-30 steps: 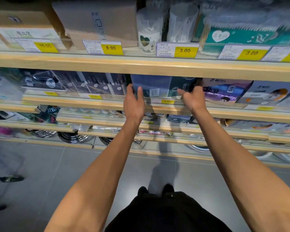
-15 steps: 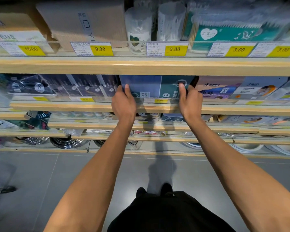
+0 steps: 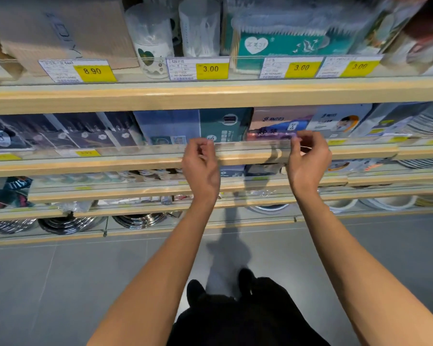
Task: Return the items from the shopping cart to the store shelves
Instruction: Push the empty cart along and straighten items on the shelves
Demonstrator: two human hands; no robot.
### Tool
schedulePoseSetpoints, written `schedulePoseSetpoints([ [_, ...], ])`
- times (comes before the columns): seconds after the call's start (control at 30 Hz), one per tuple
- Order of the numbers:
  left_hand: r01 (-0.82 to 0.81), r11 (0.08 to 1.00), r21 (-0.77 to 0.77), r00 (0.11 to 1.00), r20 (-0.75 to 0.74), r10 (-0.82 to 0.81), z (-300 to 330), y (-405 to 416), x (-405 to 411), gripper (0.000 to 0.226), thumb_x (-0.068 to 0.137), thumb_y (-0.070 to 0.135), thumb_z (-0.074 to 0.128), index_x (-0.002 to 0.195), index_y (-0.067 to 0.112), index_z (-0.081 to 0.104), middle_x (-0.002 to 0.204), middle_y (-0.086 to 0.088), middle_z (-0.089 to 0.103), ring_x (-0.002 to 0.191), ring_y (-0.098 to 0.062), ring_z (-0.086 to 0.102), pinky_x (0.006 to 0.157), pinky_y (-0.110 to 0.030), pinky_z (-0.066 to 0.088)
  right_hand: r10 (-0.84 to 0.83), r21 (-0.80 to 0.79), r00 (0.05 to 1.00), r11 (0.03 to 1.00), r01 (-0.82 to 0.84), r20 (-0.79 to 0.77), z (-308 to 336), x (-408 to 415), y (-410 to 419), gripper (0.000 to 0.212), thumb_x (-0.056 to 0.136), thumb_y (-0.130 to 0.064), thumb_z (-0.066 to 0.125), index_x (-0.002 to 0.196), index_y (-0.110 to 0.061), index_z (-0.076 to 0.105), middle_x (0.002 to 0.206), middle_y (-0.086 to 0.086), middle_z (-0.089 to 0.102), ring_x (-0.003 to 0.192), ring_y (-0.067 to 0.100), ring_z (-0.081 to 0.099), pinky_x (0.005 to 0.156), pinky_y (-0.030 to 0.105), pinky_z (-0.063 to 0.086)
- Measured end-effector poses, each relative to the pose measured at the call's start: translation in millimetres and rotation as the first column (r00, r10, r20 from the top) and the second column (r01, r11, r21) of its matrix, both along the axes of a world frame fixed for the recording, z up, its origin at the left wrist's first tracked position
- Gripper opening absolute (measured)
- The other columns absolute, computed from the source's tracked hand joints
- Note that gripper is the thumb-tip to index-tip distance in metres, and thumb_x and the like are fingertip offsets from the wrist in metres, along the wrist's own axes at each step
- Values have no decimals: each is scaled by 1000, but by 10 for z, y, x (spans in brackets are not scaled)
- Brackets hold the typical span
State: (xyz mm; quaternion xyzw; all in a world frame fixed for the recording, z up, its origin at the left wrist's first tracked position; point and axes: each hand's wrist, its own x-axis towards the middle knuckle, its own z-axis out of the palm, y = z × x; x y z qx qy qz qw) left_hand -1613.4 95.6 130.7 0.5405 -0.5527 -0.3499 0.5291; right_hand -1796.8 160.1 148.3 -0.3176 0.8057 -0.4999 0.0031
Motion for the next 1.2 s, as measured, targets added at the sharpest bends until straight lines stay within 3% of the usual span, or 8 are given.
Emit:
schedulePoseSetpoints([
  [0.13,283,957,63,956,64,-287,-54,227,-565,34,94,28,58,124,13,59,116,-4,64,107,-17,59,95,-37,51,63,100,998,993,-65,24,-17,-422,65,30,92,-20,63,121,-11,65,112,4,70,100,14,64,93,36,54],
  [0.23,228,959,170,945,198,-260,-59,261,-1012,56,93,28,61,143,15,41,139,-4,53,129,-19,49,110,-38,41,185,137,982,972,-190,49,22,-657,-8,32,91,-16,63,121,-8,64,106,6,72,99,22,67,91,40,55],
  [0.37,106,977,187,962,228,-148,-37,186,-1237,48,88,20,64,132,23,47,124,5,60,117,-15,56,102,-43,47,283,105,956,951,-290,80,-39,-737,-54,17,90,-13,65,106,-6,66,84,3,71,83,25,69,79,43,58],
  [0.57,-44,990,133,974,227,13,45,277,-1353,35,90,24,56,125,27,53,119,5,60,114,-17,55,100,-44,48,496,148,861,848,-508,112,-55,-953,0,27,92,-16,64,118,-9,67,103,5,74,92,17,70,86,32,58],
  [0.7,-250,962,110,961,149,232,200,574,-1715,38,88,8,61,123,19,51,113,2,54,110,-18,51,98,-42,45,366,-17,926,930,-366,91,-86,-1369,215,20,89,-9,63,108,-11,70,97,3,72,86,16,68,83,36,58],
  [0.8,-44,998,44,978,206,34,214,715,-2082,24,91,7,59,115,13,61,109,1,60,102,-16,57,93,-40,50,196,-64,972,980,-189,133,-129,-1671,334,24,89,-7,58,109,-13,69,97,4,70,86,19,67,80,42,58],
  [1.03,229,949,215,947,176,-269,162,837,-2750,25,93,10,59,118,14,62,113,1,67,102,-12,63,92,-33,53,221,86,967,969,-233,130,-123,-1943,402,40,91,-8,56,130,-16,62,100,0,76,95,22,69,85,34,53],
  [1.2,341,903,262,915,126,-382,157,914,-3055,33,95,12,58,128,13,60,124,-1,65,112,-14,61,101,-36,49,121,-126,986,986,-107,112,-90,-2253,584,22,86,-12,61,106,-16,69,96,0,70,86,16,66,80,38,56],
])
